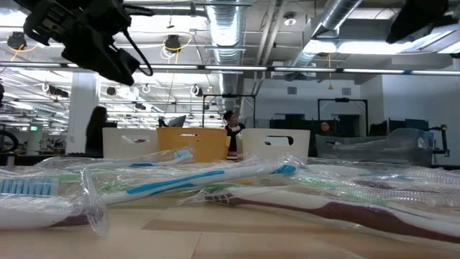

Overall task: Pick & Place Toothbrushes
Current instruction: Put the white blue toothbrush into the right white bin

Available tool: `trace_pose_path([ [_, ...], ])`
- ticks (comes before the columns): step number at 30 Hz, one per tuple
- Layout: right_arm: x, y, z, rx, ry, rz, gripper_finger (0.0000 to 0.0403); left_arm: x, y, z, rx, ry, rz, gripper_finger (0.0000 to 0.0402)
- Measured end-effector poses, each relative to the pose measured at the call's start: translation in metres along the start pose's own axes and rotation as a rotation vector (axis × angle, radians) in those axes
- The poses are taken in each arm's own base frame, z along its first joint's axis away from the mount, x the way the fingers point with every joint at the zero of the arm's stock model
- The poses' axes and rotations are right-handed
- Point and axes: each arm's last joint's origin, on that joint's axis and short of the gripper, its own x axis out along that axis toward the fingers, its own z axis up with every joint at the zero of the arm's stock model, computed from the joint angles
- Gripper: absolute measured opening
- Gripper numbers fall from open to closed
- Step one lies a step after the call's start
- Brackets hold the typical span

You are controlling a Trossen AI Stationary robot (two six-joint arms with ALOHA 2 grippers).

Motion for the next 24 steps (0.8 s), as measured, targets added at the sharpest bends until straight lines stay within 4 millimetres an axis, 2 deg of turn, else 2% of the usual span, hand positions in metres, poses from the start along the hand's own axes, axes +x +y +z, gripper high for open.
trace_pose_path([
  [4, 0.025, 0.022, -0.006, -0.012, -0.068, 0.068, 0.0221, 0.001, -0.006, 0.005, 0.015, -0.041, -0.026, 0.0131],
  [11, 0.054, 0.055, 0.004, -0.169, -0.160, 0.114, 0.0221, 0.003, -0.017, 0.012, 0.067, -0.095, -0.072, 0.0131],
  [15, 0.069, 0.061, 0.003, -0.234, -0.101, 0.129, 0.0221, 0.004, -0.022, 0.012, 0.082, -0.094, -0.094, 0.0131],
  [20, 0.081, 0.062, -0.004, -0.161, 0.037, 0.156, 0.0221, 0.005, -0.026, 0.013, 0.095, -0.093, -0.114, 0.0131],
  [24, 0.090, 0.067, -0.009, -0.108, 0.078, 0.142, 0.0221, 0.008, -0.027, 0.013, 0.101, -0.088, -0.124, 0.0131],
])
